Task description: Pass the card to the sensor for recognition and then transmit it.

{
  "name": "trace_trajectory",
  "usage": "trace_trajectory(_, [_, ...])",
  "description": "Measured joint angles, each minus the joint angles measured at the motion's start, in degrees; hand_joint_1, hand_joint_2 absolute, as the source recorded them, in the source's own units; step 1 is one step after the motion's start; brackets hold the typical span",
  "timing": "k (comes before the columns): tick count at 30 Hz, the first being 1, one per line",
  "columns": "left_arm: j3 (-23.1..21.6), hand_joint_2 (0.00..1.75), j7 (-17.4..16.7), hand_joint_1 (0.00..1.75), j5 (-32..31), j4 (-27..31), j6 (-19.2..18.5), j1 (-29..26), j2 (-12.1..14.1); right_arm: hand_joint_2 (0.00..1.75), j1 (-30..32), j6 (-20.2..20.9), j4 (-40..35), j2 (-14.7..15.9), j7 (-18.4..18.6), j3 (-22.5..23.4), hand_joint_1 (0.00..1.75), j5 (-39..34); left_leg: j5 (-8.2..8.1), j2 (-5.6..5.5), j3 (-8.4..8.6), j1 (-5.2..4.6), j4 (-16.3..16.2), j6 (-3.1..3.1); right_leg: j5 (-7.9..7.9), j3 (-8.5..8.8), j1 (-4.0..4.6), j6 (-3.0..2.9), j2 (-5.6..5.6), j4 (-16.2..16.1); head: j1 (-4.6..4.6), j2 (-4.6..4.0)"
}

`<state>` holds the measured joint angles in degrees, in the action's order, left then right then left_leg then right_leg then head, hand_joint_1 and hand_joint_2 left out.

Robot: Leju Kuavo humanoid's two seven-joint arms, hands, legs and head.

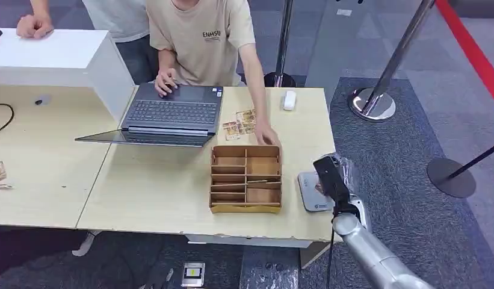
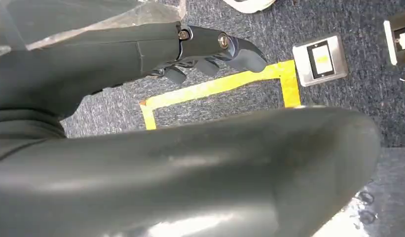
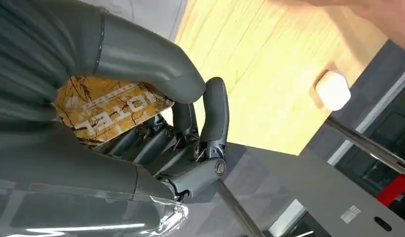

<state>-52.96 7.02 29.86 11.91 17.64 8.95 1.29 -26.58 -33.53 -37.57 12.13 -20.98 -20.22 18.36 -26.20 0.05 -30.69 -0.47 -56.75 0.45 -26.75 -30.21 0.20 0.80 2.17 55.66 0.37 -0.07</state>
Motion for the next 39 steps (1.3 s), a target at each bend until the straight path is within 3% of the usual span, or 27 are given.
trace_trajectory(24, [0.00, 0.00, -0.02, 0.00, -0.48, 0.00, -0.02, -0.03, 0.22, 1.75, 0.15, -1.84, 1.88, -0.79, -3.15, 0.81, 1.75, -1.18, 0.00, 0.00, -0.01, 0.00, 0.00, 0.00, 0.00, 0.01, 0.00, 0.00, 0.00, 0.01, 0.00, 0.00])
trace_trajectory(32, [0.00, 0.00, -0.02, 0.00, -1.18, 0.00, -0.37, -0.01, 0.42, 1.75, 0.25, -2.17, -10.48, -0.76, 0.69, 0.81, 1.75, 0.90, 0.01, 0.01, 0.01, 0.00, 0.00, 0.00, 0.02, 0.03, -0.01, 0.01, 0.00, 0.02, 0.00, 0.00])
trace_trajectory(39, [0.00, 0.00, -0.28, 0.00, -2.25, 0.00, -1.05, 0.21, 0.52, 1.75, -1.32, 2.60, -26.02, -0.83, 5.48, 0.18, 1.75, 2.34, 0.03, 0.00, 0.03, 0.00, 0.00, -0.01, 0.03, 0.05, 0.00, 0.01, 0.00, 0.04, 0.00, 0.00])
